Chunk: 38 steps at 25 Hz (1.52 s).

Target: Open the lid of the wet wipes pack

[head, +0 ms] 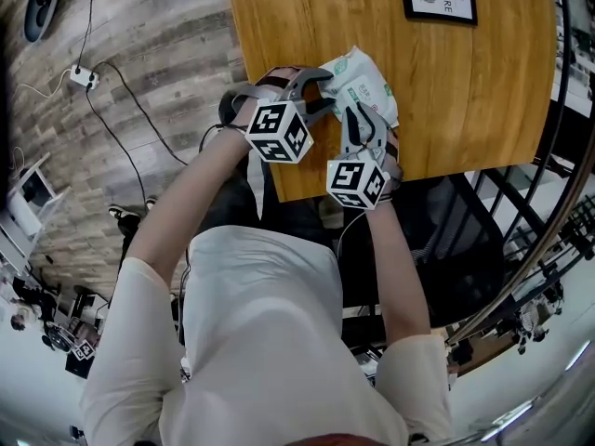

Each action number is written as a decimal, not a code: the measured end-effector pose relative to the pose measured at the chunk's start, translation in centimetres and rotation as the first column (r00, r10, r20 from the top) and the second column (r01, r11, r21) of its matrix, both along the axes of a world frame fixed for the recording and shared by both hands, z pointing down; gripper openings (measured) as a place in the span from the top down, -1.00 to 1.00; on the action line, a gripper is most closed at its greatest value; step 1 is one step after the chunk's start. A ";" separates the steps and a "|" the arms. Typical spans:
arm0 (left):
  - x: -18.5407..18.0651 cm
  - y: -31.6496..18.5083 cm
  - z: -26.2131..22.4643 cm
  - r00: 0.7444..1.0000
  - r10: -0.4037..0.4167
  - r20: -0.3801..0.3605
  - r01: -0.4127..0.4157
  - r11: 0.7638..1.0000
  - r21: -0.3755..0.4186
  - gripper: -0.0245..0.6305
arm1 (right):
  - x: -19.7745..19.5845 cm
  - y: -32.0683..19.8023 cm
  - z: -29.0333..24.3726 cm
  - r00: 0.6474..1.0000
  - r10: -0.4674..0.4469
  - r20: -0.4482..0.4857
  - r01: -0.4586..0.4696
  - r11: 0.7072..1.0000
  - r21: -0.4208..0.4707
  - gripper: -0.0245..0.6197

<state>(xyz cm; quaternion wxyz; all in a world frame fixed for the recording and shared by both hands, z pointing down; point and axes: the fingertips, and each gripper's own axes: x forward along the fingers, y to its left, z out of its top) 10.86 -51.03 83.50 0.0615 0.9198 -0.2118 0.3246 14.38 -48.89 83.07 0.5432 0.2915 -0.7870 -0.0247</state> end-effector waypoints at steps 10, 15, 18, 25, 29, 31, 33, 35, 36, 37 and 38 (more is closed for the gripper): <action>0.2 0.0 0.9 1.000 0.019 -0.024 -0.020 0.999 -0.044 0.33 | -0.1 0.0 -0.5 0.999 -0.029 0.022 0.028 0.999 0.038 0.70; 0.4 -0.1 1.2 1.000 0.016 -0.016 -0.017 0.998 -0.065 0.33 | 0.0 -0.1 -1.1 0.999 -0.026 0.036 0.023 0.997 0.080 0.70; 0.2 0.0 1.1 1.000 0.013 -0.017 -0.014 0.997 -0.071 0.33 | -0.2 0.0 -1.4 0.999 -0.019 0.046 0.015 0.997 0.079 0.70; 0.4 -0.1 1.2 1.000 0.020 -0.002 -0.021 0.997 -0.078 0.33 | 0.2 -1.2 -3.3 0.995 0.023 0.092 -0.037 0.988 0.152 0.81; 0.3 0.0 1.2 1.000 0.019 -0.005 -0.019 0.997 -0.079 0.32 | 1.4 -2.6 -3.9 0.994 0.066 0.083 -0.078 0.984 0.157 0.81; 0.3 0.1 1.3 1.000 0.020 -0.005 -0.020 0.996 -0.082 0.33 | 2.3 -3.1 -3.9 0.995 0.073 0.064 -0.083 0.984 0.160 0.81; 0.4 0.0 1.3 1.000 0.022 -0.004 -0.023 0.996 -0.086 0.32 | 3.2 -3.7 -4.0 0.996 0.077 0.045 -0.083 0.982 0.171 0.80; 0.3 -0.1 1.2 1.000 0.023 -0.005 -0.023 0.996 -0.088 0.32 | 3.9 -4.4 -4.1 0.997 0.078 0.030 -0.082 0.980 0.183 0.78; 0.3 0.0 1.2 1.000 0.023 -0.005 -0.023 0.996 -0.089 0.32 | 4.3 -4.6 -4.0 0.997 0.079 0.022 -0.082 0.979 0.188 0.77; 0.3 0.0 1.2 1.000 0.022 -0.005 -0.022 0.996 -0.089 0.32 | 4.5 -4.8 -3.9 0.997 0.081 0.016 -0.083 0.978 0.190 0.76; 0.3 0.0 1.2 1.000 0.021 -0.003 -0.022 0.996 -0.089 0.33 | 4.7 -5.0 -3.8 0.996 0.085 0.012 -0.085 0.978 0.191 0.74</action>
